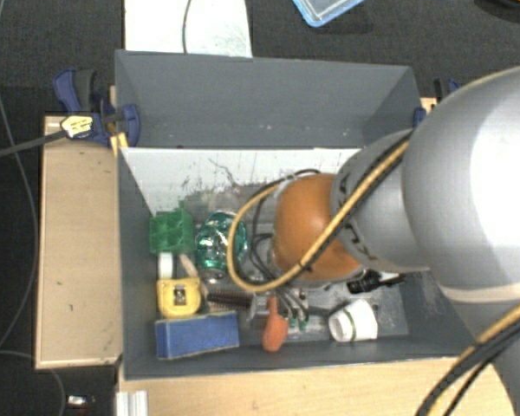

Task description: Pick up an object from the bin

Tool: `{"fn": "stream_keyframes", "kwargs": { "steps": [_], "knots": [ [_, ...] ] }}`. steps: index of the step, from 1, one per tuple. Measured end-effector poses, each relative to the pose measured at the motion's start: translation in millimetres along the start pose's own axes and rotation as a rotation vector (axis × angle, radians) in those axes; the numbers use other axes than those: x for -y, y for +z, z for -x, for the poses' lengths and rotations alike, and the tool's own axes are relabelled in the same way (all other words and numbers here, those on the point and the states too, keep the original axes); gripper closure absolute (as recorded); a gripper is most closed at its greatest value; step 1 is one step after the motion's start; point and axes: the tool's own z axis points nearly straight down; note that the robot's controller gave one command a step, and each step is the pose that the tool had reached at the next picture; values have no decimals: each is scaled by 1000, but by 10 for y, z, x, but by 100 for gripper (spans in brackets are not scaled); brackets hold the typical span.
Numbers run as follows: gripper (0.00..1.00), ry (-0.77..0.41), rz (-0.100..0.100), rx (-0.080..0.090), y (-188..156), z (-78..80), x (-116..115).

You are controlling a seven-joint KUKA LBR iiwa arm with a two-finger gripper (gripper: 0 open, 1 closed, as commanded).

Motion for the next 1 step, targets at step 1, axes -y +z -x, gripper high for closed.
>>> {"fn": "stream_keyframes", "kwargs": {
  "steps": [1],
  "knots": [
    [100, -3, 0, 0, 0, 0, 0]
  ]
}}
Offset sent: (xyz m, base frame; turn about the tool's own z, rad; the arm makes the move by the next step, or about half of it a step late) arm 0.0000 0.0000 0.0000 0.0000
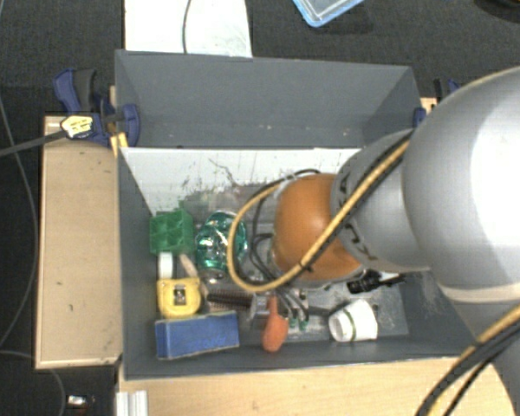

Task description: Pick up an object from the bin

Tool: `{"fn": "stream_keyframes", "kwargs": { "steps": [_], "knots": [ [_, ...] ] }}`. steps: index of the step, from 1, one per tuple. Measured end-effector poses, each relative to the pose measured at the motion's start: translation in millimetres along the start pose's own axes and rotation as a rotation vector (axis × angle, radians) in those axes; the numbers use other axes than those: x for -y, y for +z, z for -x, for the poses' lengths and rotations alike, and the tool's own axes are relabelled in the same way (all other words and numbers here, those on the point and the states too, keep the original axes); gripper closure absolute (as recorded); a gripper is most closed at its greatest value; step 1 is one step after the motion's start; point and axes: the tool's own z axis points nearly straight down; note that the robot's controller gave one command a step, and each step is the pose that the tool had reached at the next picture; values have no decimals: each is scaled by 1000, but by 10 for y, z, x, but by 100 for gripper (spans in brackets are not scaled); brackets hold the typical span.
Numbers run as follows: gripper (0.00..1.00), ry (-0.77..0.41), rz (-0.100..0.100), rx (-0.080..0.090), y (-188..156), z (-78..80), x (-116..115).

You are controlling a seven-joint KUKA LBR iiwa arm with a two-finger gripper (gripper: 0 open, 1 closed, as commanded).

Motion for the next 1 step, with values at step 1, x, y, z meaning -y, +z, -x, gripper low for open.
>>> {"fn": "stream_keyframes", "kwargs": {
  "steps": [1],
  "knots": [
    [100, -1, 0, 0, 0, 0, 0]
  ]
}}
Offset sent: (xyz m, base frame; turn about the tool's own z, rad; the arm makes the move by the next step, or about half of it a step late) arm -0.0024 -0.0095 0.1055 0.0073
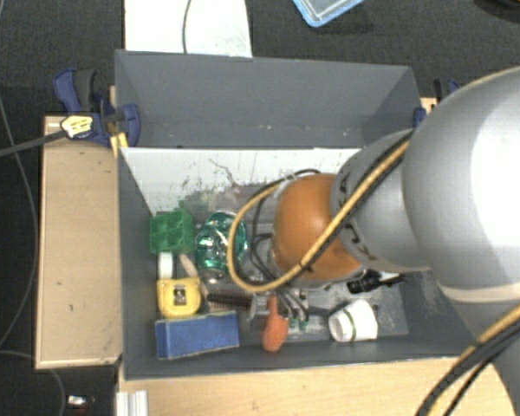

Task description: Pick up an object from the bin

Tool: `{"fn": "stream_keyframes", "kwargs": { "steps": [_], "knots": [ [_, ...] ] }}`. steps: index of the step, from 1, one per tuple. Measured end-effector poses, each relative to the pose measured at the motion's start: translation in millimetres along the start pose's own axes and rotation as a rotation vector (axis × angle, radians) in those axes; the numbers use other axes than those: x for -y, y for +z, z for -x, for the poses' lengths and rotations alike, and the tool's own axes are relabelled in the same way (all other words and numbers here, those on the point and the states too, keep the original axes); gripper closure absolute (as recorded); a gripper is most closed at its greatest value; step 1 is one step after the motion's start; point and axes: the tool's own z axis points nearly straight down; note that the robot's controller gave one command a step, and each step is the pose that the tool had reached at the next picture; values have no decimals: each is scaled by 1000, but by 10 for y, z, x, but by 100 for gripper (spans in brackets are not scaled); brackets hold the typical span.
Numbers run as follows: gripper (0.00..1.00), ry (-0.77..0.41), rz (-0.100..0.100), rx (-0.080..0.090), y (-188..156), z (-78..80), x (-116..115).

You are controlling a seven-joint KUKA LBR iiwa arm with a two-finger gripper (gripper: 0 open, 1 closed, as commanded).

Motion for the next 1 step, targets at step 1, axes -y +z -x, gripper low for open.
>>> {"fn": "stream_keyframes", "kwargs": {
  "steps": [1],
  "knots": [
    [100, 3, -1, -2, -616, -14, 59]
  ]
}}
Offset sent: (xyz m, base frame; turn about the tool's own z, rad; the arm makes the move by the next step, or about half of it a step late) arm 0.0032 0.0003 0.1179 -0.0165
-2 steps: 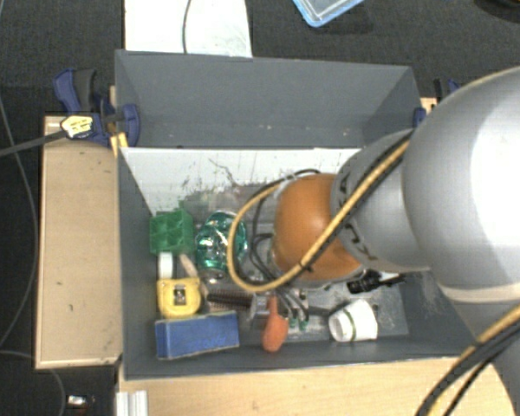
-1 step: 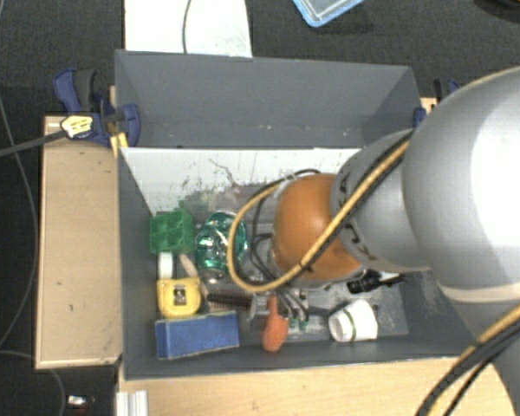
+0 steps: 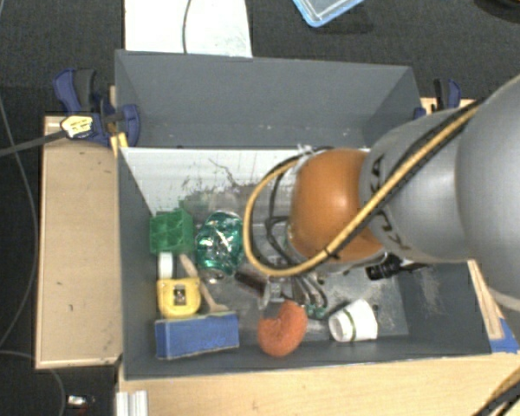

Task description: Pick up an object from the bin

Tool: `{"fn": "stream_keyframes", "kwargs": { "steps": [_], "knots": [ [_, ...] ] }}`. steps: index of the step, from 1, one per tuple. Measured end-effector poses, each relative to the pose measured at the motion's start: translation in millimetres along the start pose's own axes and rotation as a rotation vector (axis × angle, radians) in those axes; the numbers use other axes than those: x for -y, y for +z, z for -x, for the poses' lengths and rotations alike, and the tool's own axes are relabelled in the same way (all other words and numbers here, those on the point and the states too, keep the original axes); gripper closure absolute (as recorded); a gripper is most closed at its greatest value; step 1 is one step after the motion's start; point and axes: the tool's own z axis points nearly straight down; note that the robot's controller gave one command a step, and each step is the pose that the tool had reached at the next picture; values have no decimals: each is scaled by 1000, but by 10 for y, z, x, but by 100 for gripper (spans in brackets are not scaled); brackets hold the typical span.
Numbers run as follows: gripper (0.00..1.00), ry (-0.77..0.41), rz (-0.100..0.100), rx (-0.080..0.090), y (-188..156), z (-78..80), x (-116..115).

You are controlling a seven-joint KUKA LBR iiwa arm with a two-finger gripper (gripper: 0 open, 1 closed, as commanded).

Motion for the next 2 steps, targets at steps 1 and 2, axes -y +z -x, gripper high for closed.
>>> {"fn": "stream_keyframes", "kwargs": {
  "steps": [1, 2],
  "knots": [
    [100, -24, 1, 3, -588, 66, -66],
    [100, -13, -1, -3, -1157, -58, -46]
  ]
}}
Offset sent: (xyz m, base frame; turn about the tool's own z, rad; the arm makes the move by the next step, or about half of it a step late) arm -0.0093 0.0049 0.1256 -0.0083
